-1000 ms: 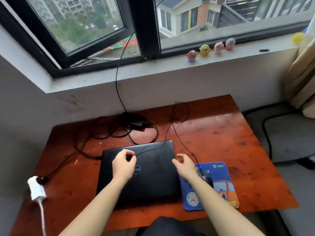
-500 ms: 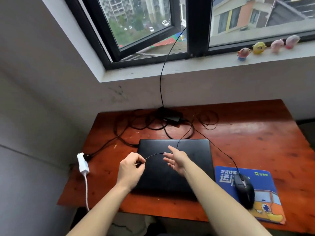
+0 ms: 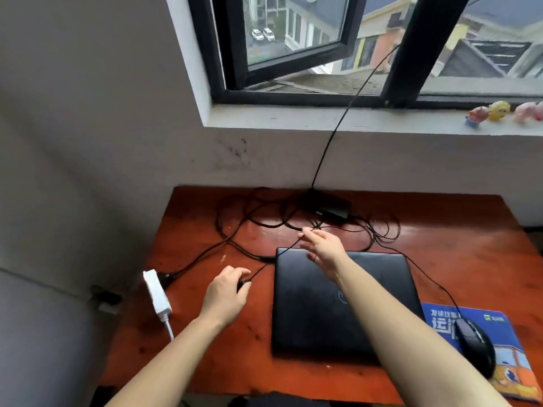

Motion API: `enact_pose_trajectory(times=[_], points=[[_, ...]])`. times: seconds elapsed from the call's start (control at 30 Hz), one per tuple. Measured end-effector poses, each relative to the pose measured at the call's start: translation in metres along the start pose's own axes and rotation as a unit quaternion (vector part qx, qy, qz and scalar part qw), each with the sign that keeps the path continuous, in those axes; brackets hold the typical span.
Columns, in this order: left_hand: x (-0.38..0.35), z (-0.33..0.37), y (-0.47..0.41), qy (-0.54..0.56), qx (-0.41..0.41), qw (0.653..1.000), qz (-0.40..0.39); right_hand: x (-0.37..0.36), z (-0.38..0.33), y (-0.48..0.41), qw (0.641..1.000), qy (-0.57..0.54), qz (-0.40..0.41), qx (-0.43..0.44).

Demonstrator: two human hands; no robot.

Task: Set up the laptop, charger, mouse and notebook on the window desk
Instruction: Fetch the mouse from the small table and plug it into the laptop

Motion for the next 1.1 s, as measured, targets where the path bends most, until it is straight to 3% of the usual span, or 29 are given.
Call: enact_pose_trajectory(times=[0.27, 0.4, 0.8, 1.03, 1.1], points=[[-0.039, -0.055, -0.020, -0.066, 0.090, 0.992, -0.064, -0.024, -0.009, -0.017, 0.995, -0.090, 0.032, -0.015], [-0.066, -0.057, -0.026, -0.058, 0.155, 0.983, -0.081, -0.027, -0.025, -0.053, 0.997, -0.070, 0.027, 0.000], [-0.086, -0.064, -0.052, 0.023, 0.334, 0.941, 0.044, -0.114, -0.035, -0.139, 0.976, -0.196, -0.048, -0.075], [-0.102, -0.101, -0.003, 0.182, 0.453, 0.873, -0.010, -0.101, 0.064, -0.128, 0.986, 0.022, -0.046, -0.158], [-0.104, -0.106, 0.005, 0.215, 0.477, 0.852, -0.014, -0.084, 0.076, -0.118, 0.990, 0.081, -0.029, -0.112]])
Point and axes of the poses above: each hand's wrist, its own y-axis away from the middle knuckle, its own x-axis out of the back of the hand, z = x × y, the point moved 8 cm from there along -y, towards the middle knuckle, and after that the axes turned 15 degrees about z, right-handed, at the moved point
